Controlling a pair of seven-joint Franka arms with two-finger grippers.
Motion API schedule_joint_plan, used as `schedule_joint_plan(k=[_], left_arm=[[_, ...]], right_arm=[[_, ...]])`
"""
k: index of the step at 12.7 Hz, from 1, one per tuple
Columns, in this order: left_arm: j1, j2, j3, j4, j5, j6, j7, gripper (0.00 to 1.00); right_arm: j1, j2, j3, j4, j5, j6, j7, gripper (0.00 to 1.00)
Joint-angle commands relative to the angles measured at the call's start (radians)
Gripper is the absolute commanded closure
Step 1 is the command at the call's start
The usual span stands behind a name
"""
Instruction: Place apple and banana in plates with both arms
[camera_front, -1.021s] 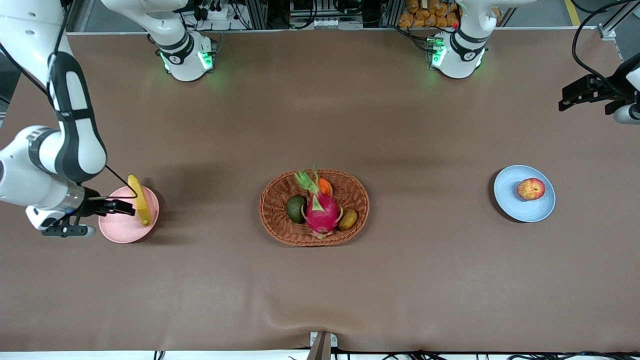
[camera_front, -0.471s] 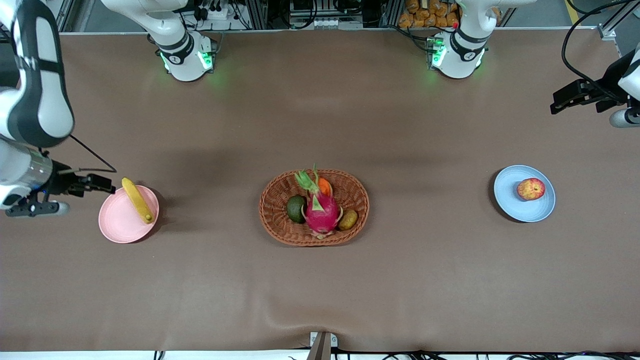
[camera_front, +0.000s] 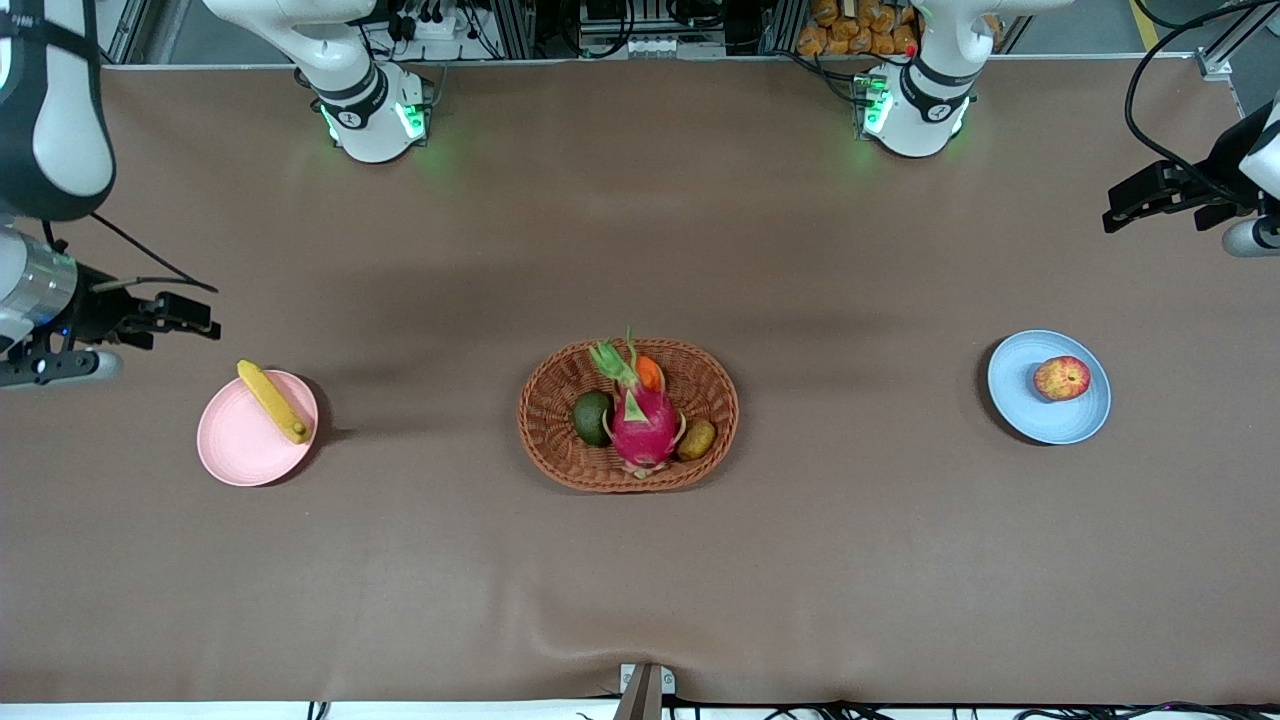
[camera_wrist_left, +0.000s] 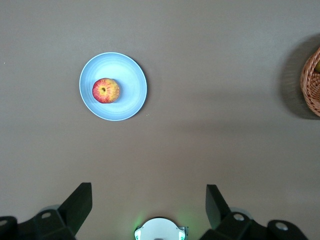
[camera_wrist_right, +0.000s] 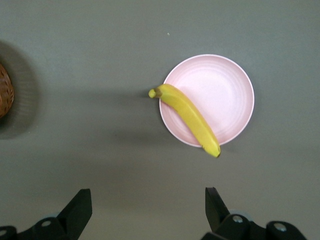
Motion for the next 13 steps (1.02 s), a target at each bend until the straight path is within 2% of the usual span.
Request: schedule_joint_plan(k=[1, 6, 8, 10, 13], left_arm=[[0.001, -0.011, 0.000, -0.010, -0.007, 0.010, 0.014, 0.00], [0.003, -0.008, -0.006, -0.005, -0.006, 0.008, 0.017, 0.00], [0.003, -0.008, -0.006, -0.007, -0.007, 0.003, 0.017, 0.00], [0.006, -0.007, -0.006, -0.005, -0.006, 0.003, 0.018, 0.00], [0.003, -0.007, -0.006, -0.005, -0.003, 0.003, 0.018, 0.00]], right_arm=[[-0.040, -0.062, 0.088, 0.018, -0.052, -0.097, 0.101, 0.00], [-0.043, -0.062, 0.091, 0.225, -0.049, -0.337, 0.104, 0.00], [-0.056, -0.065, 0.115, 0.276, -0.049, -0.411, 0.161, 0.00], [-0.058, -0.079, 0.134, 0.310, -0.049, -0.457, 0.216, 0.00], [-0.049, -0.082, 0.143, 0.314, -0.055, -0.455, 0.239, 0.00]])
